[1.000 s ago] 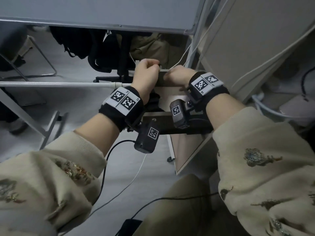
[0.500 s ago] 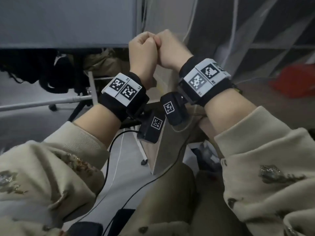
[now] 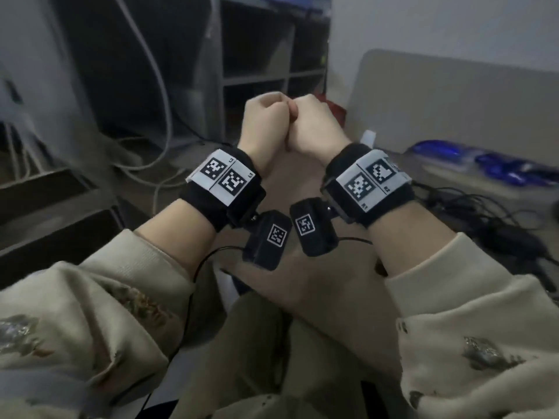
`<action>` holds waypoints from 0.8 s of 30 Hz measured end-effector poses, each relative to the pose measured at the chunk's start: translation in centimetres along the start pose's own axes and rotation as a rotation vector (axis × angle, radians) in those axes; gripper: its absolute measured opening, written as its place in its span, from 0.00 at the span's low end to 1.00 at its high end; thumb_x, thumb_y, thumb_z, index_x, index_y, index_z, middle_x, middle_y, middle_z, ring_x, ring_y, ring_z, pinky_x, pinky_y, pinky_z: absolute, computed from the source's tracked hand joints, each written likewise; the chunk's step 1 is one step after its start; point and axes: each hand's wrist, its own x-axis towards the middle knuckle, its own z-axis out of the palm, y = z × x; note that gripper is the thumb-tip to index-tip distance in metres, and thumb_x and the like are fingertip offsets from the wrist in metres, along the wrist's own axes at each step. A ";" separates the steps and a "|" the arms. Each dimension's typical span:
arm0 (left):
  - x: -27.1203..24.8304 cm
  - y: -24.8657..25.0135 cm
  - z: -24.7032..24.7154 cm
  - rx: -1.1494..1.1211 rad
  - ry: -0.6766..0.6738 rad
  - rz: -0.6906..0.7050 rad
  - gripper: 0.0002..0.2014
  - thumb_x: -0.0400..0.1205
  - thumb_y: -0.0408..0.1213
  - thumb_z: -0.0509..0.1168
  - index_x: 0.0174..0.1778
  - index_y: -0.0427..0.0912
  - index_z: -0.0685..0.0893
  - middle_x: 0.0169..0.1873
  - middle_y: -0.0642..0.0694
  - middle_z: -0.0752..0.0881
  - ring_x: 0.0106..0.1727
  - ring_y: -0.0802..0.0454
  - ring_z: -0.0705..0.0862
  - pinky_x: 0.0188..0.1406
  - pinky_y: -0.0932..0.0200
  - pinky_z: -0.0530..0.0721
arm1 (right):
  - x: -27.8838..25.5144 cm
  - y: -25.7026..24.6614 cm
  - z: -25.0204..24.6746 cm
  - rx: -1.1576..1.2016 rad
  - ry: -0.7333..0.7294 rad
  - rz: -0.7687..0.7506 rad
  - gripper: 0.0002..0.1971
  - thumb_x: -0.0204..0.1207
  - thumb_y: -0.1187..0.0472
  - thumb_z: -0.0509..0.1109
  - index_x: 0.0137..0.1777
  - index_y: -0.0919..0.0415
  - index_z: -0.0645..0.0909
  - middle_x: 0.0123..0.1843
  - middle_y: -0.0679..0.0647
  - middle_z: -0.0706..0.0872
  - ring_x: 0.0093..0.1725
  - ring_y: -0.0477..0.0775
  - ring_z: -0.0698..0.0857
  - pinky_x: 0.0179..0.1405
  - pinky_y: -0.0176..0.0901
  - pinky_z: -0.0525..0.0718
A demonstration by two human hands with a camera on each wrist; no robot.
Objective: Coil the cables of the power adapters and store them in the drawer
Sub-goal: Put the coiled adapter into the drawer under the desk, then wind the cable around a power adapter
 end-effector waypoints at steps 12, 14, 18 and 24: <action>3.5 -2.8 13.4 0.394 -0.576 -0.285 0.09 0.82 0.31 0.60 0.52 0.44 0.83 0.39 0.46 0.82 0.40 0.49 0.80 0.27 0.62 0.68 | 2.5 15.4 -6.6 -0.207 -0.184 0.252 0.10 0.81 0.61 0.68 0.59 0.64 0.83 0.48 0.57 0.88 0.41 0.53 0.84 0.27 0.35 0.77; 4.6 -3.0 14.4 0.460 -0.630 -0.293 0.10 0.82 0.31 0.59 0.54 0.42 0.84 0.41 0.45 0.83 0.40 0.49 0.81 0.29 0.62 0.68 | 3.3 16.5 -6.9 -0.217 -0.225 0.287 0.09 0.81 0.59 0.68 0.56 0.63 0.84 0.49 0.58 0.89 0.36 0.51 0.82 0.24 0.36 0.76; 6.1 -3.4 15.5 0.510 -0.678 -0.296 0.08 0.82 0.28 0.59 0.48 0.43 0.82 0.33 0.49 0.82 0.28 0.57 0.80 0.29 0.62 0.67 | 4.4 17.5 -7.2 -0.213 -0.235 0.312 0.08 0.81 0.61 0.68 0.56 0.62 0.85 0.46 0.53 0.88 0.35 0.46 0.81 0.26 0.32 0.76; 7.4 -5.7 16.0 0.789 -0.800 -0.186 0.11 0.83 0.33 0.63 0.59 0.38 0.86 0.50 0.46 0.86 0.42 0.52 0.81 0.41 0.57 0.75 | 3.4 18.9 -6.9 -0.161 -0.311 0.410 0.12 0.82 0.59 0.66 0.61 0.60 0.84 0.50 0.52 0.90 0.36 0.44 0.82 0.17 0.29 0.71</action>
